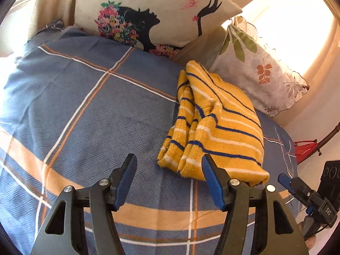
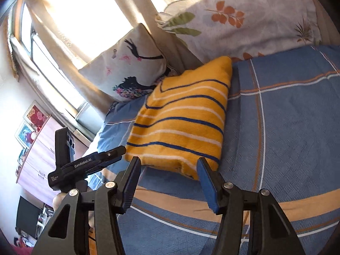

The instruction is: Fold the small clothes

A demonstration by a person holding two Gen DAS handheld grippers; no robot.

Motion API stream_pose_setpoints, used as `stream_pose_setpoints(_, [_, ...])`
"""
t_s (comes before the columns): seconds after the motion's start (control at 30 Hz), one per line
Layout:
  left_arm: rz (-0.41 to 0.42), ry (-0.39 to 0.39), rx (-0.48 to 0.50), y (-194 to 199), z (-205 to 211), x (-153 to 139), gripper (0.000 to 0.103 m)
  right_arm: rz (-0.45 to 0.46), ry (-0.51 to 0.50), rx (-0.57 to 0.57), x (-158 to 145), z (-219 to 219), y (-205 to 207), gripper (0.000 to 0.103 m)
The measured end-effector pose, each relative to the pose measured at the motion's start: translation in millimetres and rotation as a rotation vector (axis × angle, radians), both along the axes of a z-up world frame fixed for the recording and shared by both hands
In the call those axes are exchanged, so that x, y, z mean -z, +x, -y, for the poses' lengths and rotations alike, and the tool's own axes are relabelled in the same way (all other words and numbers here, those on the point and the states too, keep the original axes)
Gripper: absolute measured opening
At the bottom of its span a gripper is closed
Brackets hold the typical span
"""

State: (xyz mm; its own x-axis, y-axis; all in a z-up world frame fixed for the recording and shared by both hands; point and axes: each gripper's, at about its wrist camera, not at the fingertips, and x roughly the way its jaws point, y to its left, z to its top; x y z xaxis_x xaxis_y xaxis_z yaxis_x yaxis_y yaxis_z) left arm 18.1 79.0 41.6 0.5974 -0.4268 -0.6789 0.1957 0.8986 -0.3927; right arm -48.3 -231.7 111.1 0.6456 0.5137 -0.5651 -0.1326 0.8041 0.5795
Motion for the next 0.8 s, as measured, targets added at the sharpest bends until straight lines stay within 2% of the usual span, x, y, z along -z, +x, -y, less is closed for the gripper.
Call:
stream_pose_setpoints(0.1, [0.088,0.046,-0.032,-26,0,-14,0.071,-0.01,-0.02,-0.045,4,-18,10,0.062])
stream_pose_setpoints(0.13, [0.115,0.067,-0.046,-35,-3,-19,0.073,-0.04,-0.019,-0.058,13,-24,18,0.065])
stream_pose_setpoints(0.23, [0.202,0.156,-0.094,-55,1,-34,0.077,-0.121,-0.031,-0.057,41,-31,25,0.065])
stream_pose_setpoints(0.27, [0.244,0.193,-0.116,-64,2,-39,0.08,-0.109,-0.031,-0.049,40,-31,20,0.065])
stream_pose_setpoints(0.33, [0.331,0.265,-0.176,-79,4,-49,0.093,-0.077,-0.062,-0.04,30,-34,6,0.066])
stream_pose_setpoints(0.37, [0.375,0.296,-0.204,-88,5,-54,0.094,-0.057,-0.097,-0.026,23,-35,-3,0.071])
stream_pose_setpoints(0.47, [0.472,0.321,-0.25,-113,3,-68,0.096,-0.015,-0.263,0.053,6,-42,-25,0.084])
stream_pose_setpoints(0.53, [0.51,0.305,-0.264,-126,3,-76,0.101,-0.018,-0.433,0.135,-1,-47,-36,0.086])
stream_pose_setpoints(0.6, [0.539,0.284,-0.267,-136,3,-84,0.101,-0.029,-0.578,0.196,-4,-50,-44,0.087])
stream_pose_setpoints(0.73, [0.579,0.277,-0.261,-149,7,-93,0.103,-0.017,-0.793,0.299,-12,-53,-63,0.095])
stream_pose_setpoints(0.8, [0.586,0.266,-0.251,-152,9,-94,0.103,-0.005,-0.876,0.34,-16,-54,-71,0.095])
